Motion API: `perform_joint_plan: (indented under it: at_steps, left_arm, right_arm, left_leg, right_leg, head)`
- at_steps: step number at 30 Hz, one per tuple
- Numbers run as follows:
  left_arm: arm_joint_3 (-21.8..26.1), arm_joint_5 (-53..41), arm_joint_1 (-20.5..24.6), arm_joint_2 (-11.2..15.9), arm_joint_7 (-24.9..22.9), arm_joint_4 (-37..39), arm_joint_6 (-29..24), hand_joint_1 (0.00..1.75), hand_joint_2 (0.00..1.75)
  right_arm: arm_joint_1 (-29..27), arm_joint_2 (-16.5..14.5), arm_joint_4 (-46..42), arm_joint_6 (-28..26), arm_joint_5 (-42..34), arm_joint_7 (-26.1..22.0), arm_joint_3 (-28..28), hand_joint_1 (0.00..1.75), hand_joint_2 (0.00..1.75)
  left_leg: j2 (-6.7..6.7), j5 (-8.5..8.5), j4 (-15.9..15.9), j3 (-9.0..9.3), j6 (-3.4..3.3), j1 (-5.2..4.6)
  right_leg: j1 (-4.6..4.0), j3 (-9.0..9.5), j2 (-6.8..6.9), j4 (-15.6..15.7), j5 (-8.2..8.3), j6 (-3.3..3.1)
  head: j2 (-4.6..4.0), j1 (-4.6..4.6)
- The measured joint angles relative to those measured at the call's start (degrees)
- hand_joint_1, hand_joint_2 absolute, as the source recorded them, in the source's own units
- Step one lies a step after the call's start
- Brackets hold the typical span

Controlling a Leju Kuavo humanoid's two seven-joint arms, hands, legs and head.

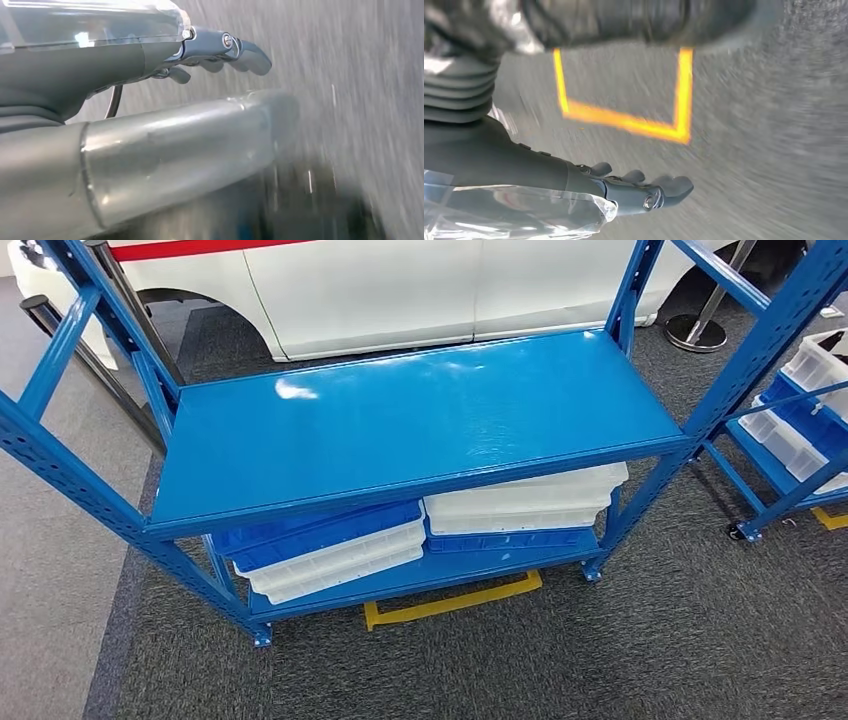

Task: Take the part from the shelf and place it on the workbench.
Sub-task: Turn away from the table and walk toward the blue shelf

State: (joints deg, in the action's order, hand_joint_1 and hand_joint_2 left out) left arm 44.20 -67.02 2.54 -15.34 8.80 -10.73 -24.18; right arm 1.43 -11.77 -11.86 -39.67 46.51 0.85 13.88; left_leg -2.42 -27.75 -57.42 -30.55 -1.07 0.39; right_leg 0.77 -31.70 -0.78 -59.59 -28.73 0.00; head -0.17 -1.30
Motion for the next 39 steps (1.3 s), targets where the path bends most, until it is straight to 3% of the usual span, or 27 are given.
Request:
perform_joint_plan:
  at_steps: [2,4,6,10,12,16,20,26,29,34,39]
  left_arm:
    - [-0.6,-1.0,0.0,-0.3,-0.8,-0.2,-8.6,0.00,0.00]
    - [0.0,-1.2,-0.2,-0.8,-1.7,-1.4,-13.7,0.00,0.00]
    - [1.9,-1.7,-0.5,-1.3,-1.9,-3.0,-14.5,0.00,0.00]
    - [7.3,-1.0,-0.1,-1.4,-5.8,-2.1,-9.4,0.00,0.00]
    - [9.0,-1.7,-0.3,-1.6,-6.9,-2.3,-11.4,0.00,0.00]
    - [13.7,-1.4,0.4,-2.1,1.2,-5.9,-15.6,0.00,0.00]
    - [23.0,-0.3,2.3,-2.3,12.7,-8.4,-16.0,0.00,0.00]
    - [34.3,-12.5,3.8,-3.6,21.3,-14.8,-16.0,0.00,0.00]
    - [38.2,-12.3,5.2,-3.0,21.4,-11.5,-15.8,0.00,0.00]
    - [36.3,-20.0,5.7,-3.5,17.7,-11.3,-16.0,0.00,0.00]
    - [21.3,-22.2,6.8,-4.0,13.1,-9.0,-16.0,0.00,0.00]
  right_arm:
    - [-0.5,-1.8,-1.8,-0.3,12.2,-1.5,0.0,0.00,0.00]
    - [-0.3,-3.7,-2.5,-0.4,22.4,-4.2,-0.6,0.00,0.00]
    - [0.4,-5.1,-2.5,-0.2,27.5,-7.2,-2.0,0.00,0.00]
    - [2.0,-5.9,-1.2,3.5,30.0,-8.6,-4.4,0.00,0.00]
    - [2.4,-5.9,-0.8,3.1,31.2,-9.5,-5.8,0.00,0.00]
    - [2.8,-5.9,-0.7,0.8,32.6,-12.7,-8.3,0.00,0.00]
    - [2.7,-5.8,-1.1,0.0,32.0,-13.7,-8.8,0.00,0.00]
    - [2.5,-5.8,-1.6,0.0,32.0,-11.9,-8.9,0.00,0.00]
    - [2.3,-5.6,-2.0,-0.1,31.5,-10.5,-8.5,0.00,0.00]
    - [0.6,-3.8,-4.4,-0.3,29.9,-7.3,-4.4,0.00,0.00]
    - [-0.5,1.5,-5.6,-0.4,22.7,-8.8,11.6,0.00,0.00]
  left_leg:
    - [0.01,-0.06,0.0,-0.04,0.69,0.13]
    - [0.05,-0.14,0.0,-0.05,1.07,0.19]
    - [0.06,-0.16,0.0,0.01,1.12,0.15]
    - [0.00,-0.16,-0.1,-0.01,1.13,0.11]
    - [0.05,-0.16,-0.1,0.00,1.13,0.11]
    - [0.01,-0.16,-0.2,0.01,1.12,0.10]
    - [0.04,-0.17,-0.2,0.01,1.12,0.10]
    - [0.04,-0.18,-0.3,-0.04,1.10,0.09]
    - [0.05,-0.19,-0.3,-0.02,1.10,0.08]
    - [0.03,-0.18,-0.3,-0.05,1.09,0.03]
    - [-0.02,-0.20,-0.4,-0.15,1.03,-0.17]
  right_leg:
    - [-0.08,-0.02,-0.05,-0.1,0.00,-0.06]
    - [-0.10,-0.04,-0.16,-0.1,-0.01,-0.12]
    - [-0.05,-0.04,-0.16,-0.1,-0.02,-0.12]
    - [-0.03,0.01,-0.07,0.0,-0.02,-0.13]
    - [-0.03,-0.04,-0.13,0.0,0.01,-0.11]
    - [-0.01,-0.04,-0.09,0.1,0.03,-0.07]
    - [-0.01,-0.03,-0.12,0.1,0.05,-0.04]
    - [0.01,-0.08,-0.12,0.1,0.06,-0.03]
    - [0.01,-0.07,-0.13,0.1,0.07,-0.02]
    - [0.07,-0.07,-0.09,0.1,0.08,0.00]
    - [0.20,-0.05,-0.03,0.1,0.13,0.11]
  head:
    - [0.00,-0.02]
    - [0.00,-0.02]
    - [0.00,-0.01]
    - [0.00,-0.02]
    - [0.00,-0.02]
    - [0.00,-0.02]
    - [0.00,-0.02]
    - [0.00,-0.03]
    - [0.00,-0.02]
    - [0.00,-0.02]
    - [0.00,-0.02]
